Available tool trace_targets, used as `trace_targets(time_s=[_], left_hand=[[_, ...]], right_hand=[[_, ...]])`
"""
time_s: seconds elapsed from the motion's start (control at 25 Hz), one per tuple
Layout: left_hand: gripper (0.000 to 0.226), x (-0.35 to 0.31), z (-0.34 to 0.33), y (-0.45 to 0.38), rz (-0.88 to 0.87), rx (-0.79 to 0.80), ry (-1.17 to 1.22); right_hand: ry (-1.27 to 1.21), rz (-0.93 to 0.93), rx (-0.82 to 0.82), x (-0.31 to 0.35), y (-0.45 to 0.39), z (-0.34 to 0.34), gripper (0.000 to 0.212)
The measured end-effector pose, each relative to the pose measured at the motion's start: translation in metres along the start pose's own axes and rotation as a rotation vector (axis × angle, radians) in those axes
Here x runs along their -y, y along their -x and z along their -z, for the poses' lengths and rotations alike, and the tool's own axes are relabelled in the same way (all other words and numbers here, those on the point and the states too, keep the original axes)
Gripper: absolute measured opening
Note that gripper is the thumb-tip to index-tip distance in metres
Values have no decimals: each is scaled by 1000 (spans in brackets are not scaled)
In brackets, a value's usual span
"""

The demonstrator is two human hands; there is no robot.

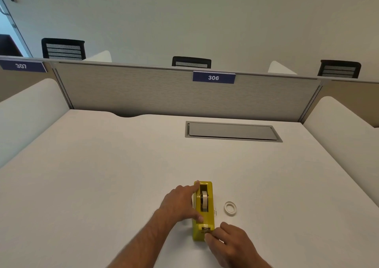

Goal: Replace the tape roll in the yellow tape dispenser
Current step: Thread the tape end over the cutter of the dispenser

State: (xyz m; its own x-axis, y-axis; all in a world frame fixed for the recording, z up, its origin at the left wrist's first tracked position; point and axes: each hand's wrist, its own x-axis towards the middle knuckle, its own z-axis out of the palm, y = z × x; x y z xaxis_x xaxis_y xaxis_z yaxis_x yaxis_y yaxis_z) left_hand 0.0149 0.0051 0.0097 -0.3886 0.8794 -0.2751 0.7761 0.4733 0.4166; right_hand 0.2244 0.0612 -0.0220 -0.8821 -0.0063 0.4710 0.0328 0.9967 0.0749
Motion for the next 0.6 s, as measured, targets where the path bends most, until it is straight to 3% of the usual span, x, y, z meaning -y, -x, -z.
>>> trace_targets(time_s=[0.44, 0.6], left_hand=[[115, 0, 1, 1, 9, 6, 29], [115, 0, 0, 0, 5, 9, 22]], right_hand=[[-241, -361, -51, 1, -4, -4, 19], [-286, -414, -61, -1, -5, -3, 21]])
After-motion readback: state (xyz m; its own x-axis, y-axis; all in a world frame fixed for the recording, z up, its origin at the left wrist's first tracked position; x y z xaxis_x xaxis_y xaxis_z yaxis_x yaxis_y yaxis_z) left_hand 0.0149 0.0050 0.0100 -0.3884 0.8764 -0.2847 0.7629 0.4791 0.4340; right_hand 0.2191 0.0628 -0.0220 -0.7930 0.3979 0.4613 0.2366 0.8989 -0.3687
